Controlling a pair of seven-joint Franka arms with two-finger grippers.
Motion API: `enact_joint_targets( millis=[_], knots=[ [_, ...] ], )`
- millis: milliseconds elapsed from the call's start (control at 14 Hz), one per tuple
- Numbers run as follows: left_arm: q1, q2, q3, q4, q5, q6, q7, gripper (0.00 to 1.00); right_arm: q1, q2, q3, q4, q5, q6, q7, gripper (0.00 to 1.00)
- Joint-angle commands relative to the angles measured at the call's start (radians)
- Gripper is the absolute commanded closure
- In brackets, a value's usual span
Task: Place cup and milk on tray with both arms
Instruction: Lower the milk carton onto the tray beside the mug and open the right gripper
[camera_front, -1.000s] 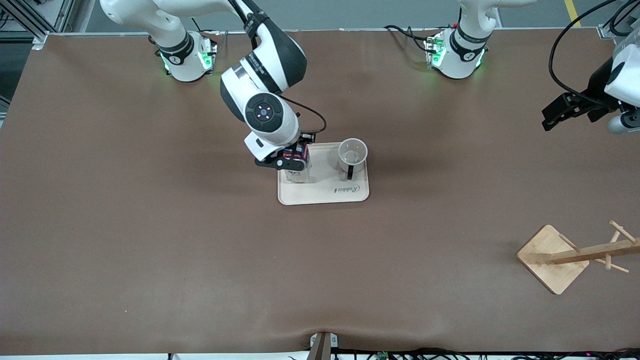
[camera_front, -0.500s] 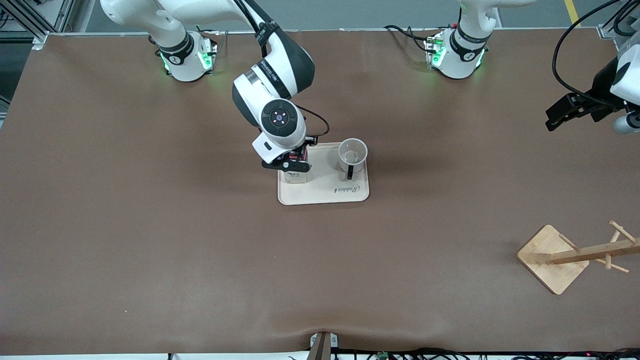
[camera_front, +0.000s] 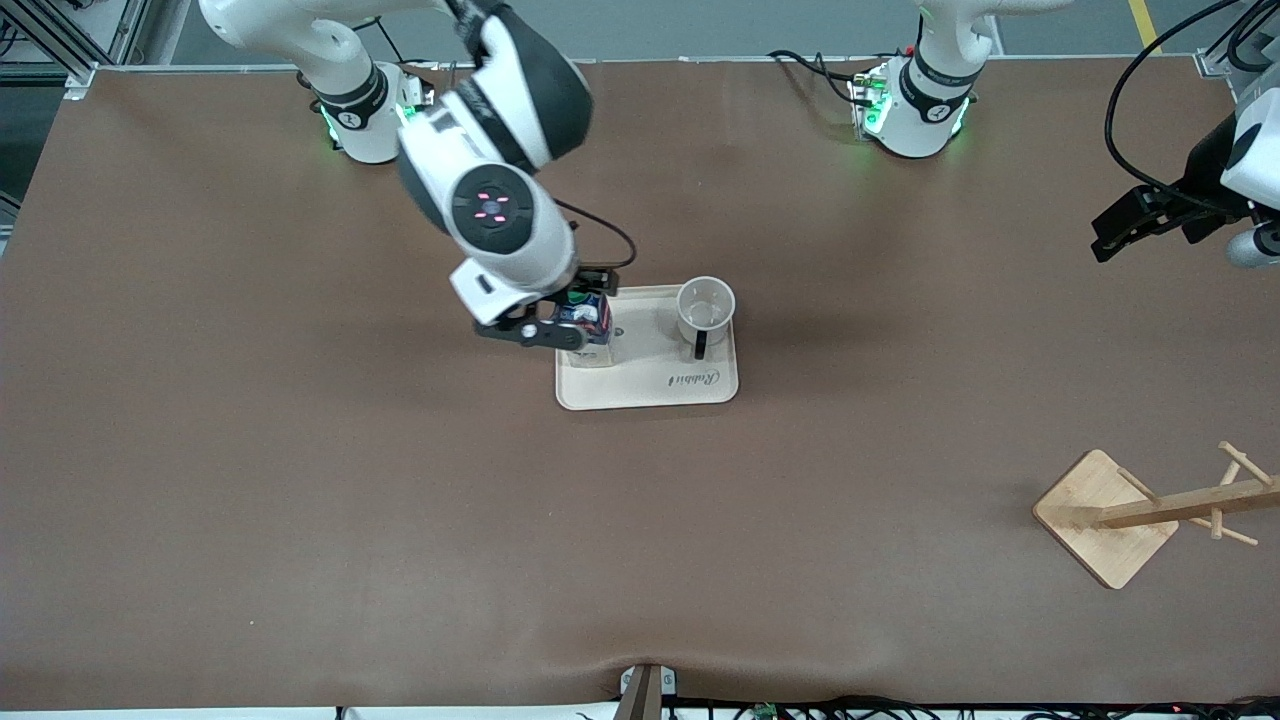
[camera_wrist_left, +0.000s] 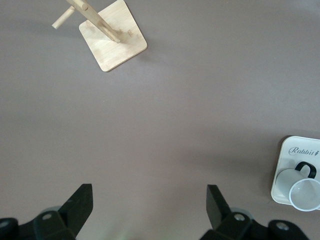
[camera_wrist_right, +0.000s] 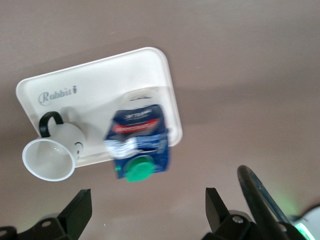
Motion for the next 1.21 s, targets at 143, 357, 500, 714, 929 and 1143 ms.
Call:
enact_joint_targets(
  millis=[143,357,500,714,929,1143],
  knots=[
    [0.005,-0.016,0.000,-0.007,-0.013,-0.009,0.042,0.00,-0.090,-0.046,-0.032,0.095,0.003,-0.148,0.121,0.00],
    [0.006,-0.007,0.006,0.019,-0.002,-0.009,0.090,0.00,-0.093,-0.085,-0.084,0.127,-0.054,-0.226,0.126,0.00],
    [0.006,-0.005,0.006,0.019,-0.002,-0.010,0.090,0.00,-0.099,-0.139,-0.133,0.124,-0.059,-0.245,0.117,0.00],
    [0.008,-0.004,0.007,0.027,-0.002,-0.013,0.090,0.00,-0.099,-0.210,-0.161,0.094,-0.150,-0.237,-0.001,0.00],
    [0.006,0.007,0.007,0.054,0.000,-0.044,0.088,0.00,-0.145,-0.348,-0.181,-0.094,-0.217,-0.173,-0.204,0.00],
    [0.008,0.007,0.007,0.056,0.001,-0.055,0.093,0.00,-0.273,-0.469,-0.184,-0.263,-0.217,-0.078,-0.415,0.00]
  ],
)
